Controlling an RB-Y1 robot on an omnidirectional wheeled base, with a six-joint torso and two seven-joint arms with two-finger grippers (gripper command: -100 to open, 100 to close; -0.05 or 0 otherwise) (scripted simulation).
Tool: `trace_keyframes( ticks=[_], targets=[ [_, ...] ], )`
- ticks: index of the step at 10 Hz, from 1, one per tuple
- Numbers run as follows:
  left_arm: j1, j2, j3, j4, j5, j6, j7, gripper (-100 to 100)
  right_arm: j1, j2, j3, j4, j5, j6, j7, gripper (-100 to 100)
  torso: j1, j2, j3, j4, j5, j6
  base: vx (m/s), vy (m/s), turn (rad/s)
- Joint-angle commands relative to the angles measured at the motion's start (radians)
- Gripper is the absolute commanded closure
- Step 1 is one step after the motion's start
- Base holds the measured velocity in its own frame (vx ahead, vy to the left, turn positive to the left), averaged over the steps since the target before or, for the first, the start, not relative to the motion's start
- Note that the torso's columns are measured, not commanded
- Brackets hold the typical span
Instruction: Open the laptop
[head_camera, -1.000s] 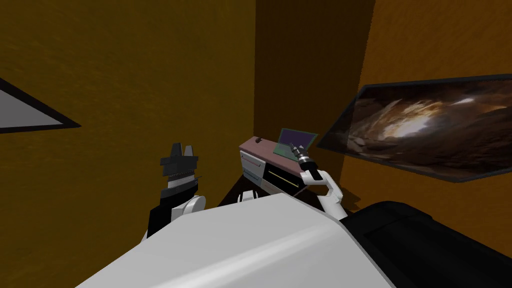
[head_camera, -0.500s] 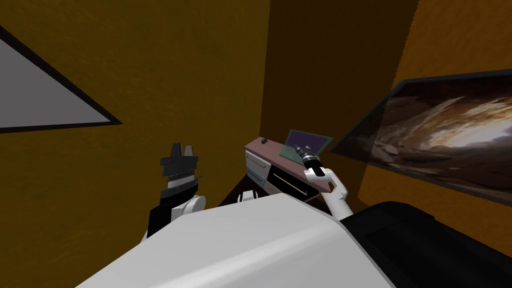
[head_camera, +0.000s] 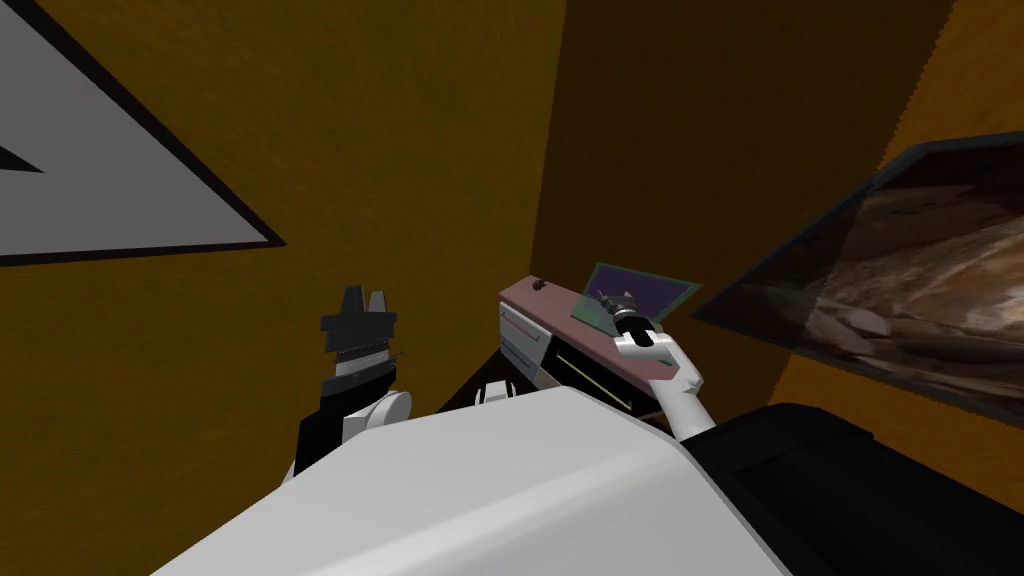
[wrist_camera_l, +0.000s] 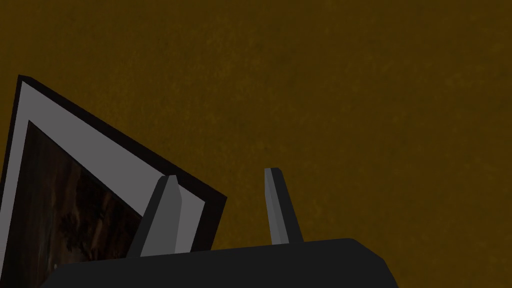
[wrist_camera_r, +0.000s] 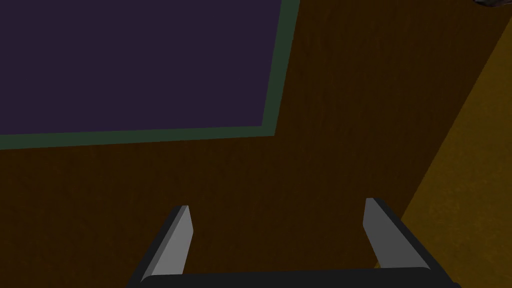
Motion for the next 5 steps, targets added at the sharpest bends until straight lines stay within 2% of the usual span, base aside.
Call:
trace_keyframes(
  ticks=[1,2,3,4,5],
  targets=[
    [0.0,0.0,0.0,0.0,0.0,0.0,0.0,0,-0.016,-0.036,-0.028,0.042,0.011,0.047,0.061,-100,0.0,0.0,0.0,0.0,0.0,-0.001,0.036,0.008,0.124],
    [0.0,0.0,0.0,0.0,0.0,0.0,0.0,0,-0.028,-0.059,-0.05,0.073,0.025,0.083,0.101,-100,0.0,0.0,0.0,0.0,0.0,0.0,0.053,0.01,0.194],
    [0.0,0.0,0.0,0.0,0.0,0.0,0.0,0,-0.028,-0.059,-0.05,0.073,0.025,0.083,0.109,-100,0.0,-0.001,0.0,0.0,0.0,-0.001,0.044,0.005,0.113],
    [0.0,0.0,0.0,0.0,0.0,0.0,0.0,0,-0.039,-0.081,-0.071,0.104,0.038,0.118,0.145,-100,0.0,0.0,0.0,0.0,0.0,0.0,0.046,0.011,0.164],
    [0.0,0.0,0.0,0.0,0.0,0.0,0.0,0,-0.039,-0.081,-0.071,0.104,0.038,0.118,0.155,-100,0.001,0.0,0.0,0.0,0.0,-0.001,0.042,0.008,0.106]
  ],
)
